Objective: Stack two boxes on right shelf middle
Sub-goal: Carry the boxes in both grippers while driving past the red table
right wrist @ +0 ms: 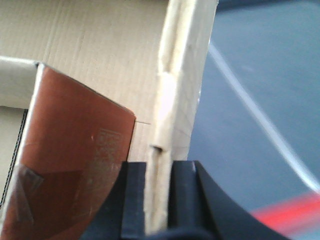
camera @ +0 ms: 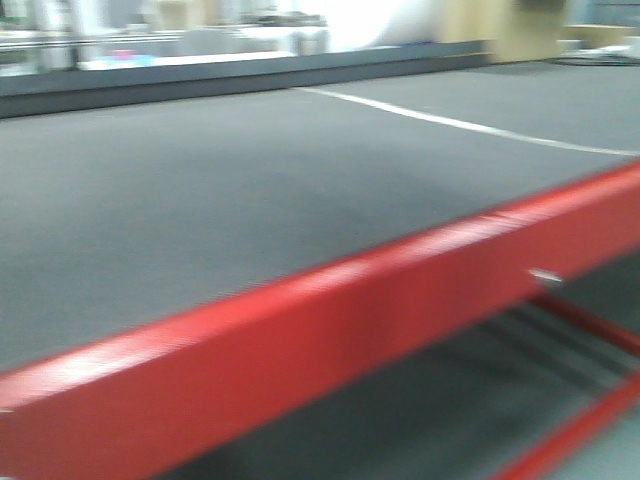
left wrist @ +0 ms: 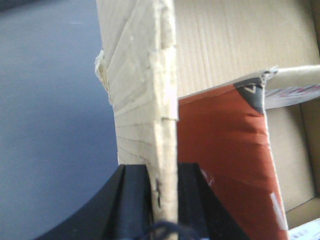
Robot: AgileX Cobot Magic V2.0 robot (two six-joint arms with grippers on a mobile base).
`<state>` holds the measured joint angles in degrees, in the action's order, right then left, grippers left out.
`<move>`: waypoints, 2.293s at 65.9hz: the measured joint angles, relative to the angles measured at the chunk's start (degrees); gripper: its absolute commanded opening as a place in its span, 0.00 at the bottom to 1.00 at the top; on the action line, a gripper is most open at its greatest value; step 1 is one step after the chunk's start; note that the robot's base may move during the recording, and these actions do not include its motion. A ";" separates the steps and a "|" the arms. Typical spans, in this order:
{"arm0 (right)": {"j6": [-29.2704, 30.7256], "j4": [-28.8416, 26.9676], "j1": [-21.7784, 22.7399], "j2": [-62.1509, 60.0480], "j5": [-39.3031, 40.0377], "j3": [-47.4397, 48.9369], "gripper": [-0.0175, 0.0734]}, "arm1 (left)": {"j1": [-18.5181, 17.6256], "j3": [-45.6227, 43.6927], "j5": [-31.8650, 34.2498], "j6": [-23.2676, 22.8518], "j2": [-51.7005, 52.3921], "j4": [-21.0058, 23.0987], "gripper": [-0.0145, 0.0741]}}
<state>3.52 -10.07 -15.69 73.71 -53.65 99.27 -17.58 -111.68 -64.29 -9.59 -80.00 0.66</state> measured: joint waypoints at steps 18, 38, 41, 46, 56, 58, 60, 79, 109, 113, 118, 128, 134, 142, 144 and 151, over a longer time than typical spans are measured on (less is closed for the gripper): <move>0.00 0.00 0.00 0.00 0.00 0.00 0.02 | 0.00 0.00 0.08 0.00 0.00 0.00 0.04; 0.00 0.00 0.00 0.00 0.00 0.00 0.02 | 0.00 0.00 0.15 0.00 0.00 0.00 0.04; 0.00 0.00 0.00 0.00 0.00 0.00 0.02 | 0.00 0.00 0.15 0.00 0.00 0.00 0.04; 0.00 0.00 0.00 0.00 0.00 0.00 0.02 | 0.00 0.00 0.15 0.00 0.00 0.00 0.04; 0.00 0.00 0.00 0.00 0.00 0.00 0.02 | 0.00 0.00 0.15 0.00 0.00 0.10 0.04; 0.00 0.00 0.00 0.00 0.00 0.00 0.02 | 0.00 0.00 0.15 0.00 0.00 0.10 0.04; 0.00 0.00 0.00 0.00 0.00 0.00 0.02 | 0.00 0.00 0.15 0.00 0.00 0.10 0.04; 0.00 0.00 0.00 0.00 0.00 0.00 0.02 | 0.00 0.00 0.15 0.00 0.00 0.10 0.04; 0.00 0.00 0.00 0.00 0.00 0.00 0.02 | 0.00 0.00 0.15 0.00 0.00 0.10 0.04; 0.00 0.00 0.00 0.00 0.00 0.00 0.02 | 0.00 0.00 0.15 0.00 0.00 0.10 0.04; 0.00 0.00 0.00 0.00 0.00 0.00 0.02 | 0.00 0.00 0.15 0.00 0.00 0.10 0.04; 0.00 0.00 0.00 0.00 0.00 0.00 0.02 | 0.00 0.00 0.15 0.00 0.00 0.10 0.04; 0.00 0.00 0.00 0.00 0.00 0.00 0.02 | 0.00 0.00 0.15 0.00 0.00 0.10 0.04; 0.00 0.00 0.00 0.00 0.00 0.00 0.02 | 0.00 0.00 0.15 0.00 0.00 0.10 0.04; 0.00 0.00 0.00 0.00 0.00 0.00 0.02 | 0.00 0.00 0.15 0.00 0.00 0.10 0.04; 0.00 0.00 0.00 0.00 0.00 0.00 0.02 | 0.00 0.00 0.15 0.00 0.00 0.10 0.04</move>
<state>3.52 -10.07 -15.69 73.71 -53.65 99.27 -17.58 -111.68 -64.15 -9.59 -80.00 0.76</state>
